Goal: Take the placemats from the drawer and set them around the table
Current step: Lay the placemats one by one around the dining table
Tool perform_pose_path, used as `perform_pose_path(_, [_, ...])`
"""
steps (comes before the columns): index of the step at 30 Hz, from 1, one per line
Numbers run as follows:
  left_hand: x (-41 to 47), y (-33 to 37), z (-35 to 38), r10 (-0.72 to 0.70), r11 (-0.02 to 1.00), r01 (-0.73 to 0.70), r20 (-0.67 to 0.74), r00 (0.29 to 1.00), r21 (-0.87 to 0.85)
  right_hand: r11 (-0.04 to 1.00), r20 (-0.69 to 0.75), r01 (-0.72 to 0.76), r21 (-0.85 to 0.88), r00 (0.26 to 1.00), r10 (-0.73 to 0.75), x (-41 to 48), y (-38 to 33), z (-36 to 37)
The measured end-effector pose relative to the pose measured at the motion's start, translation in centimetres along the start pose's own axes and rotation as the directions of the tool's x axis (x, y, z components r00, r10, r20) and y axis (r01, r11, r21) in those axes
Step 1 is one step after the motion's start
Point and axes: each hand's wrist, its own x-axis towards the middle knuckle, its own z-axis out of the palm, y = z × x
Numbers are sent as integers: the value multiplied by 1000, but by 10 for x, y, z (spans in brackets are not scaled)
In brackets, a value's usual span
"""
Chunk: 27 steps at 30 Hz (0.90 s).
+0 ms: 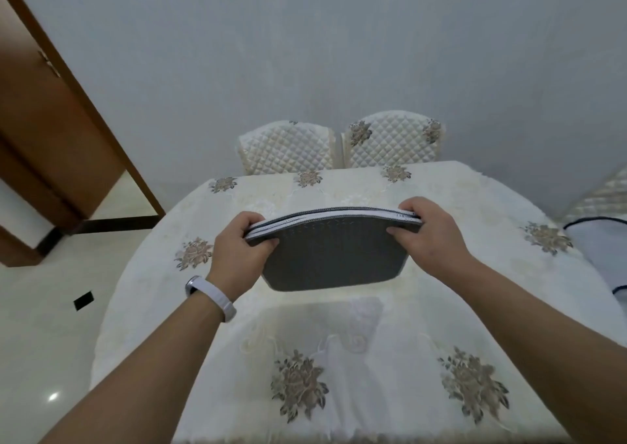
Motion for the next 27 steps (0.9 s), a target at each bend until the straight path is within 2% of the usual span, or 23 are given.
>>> perform_pose_path(10, [113, -22, 80, 18, 1000, -17, -34, 999, 16, 996, -93, 67, -56, 993, -72, 106, 60, 34])
perform_pose_path(18, [153, -63, 129, 13, 997, -12, -11, 1000, 72, 966, -103, 155, -206, 978, -179, 141, 121, 79])
perform_pose_path(23, [120, -105, 142, 57, 988, -71, 99, 993, 139, 944, -19, 173, -281, 982, -186, 105, 149, 91])
perform_pose_path(25, [96, -127, 145, 80, 975, -117, 188, 979, 191, 919, 69, 215, -331, 977, -203, 81, 162, 96])
perform_pose_path(27, [72, -150, 149, 42, 954, -126, 297, 954, 272, 897, 195, 260, -358, 960, -200, 59, 177, 102])
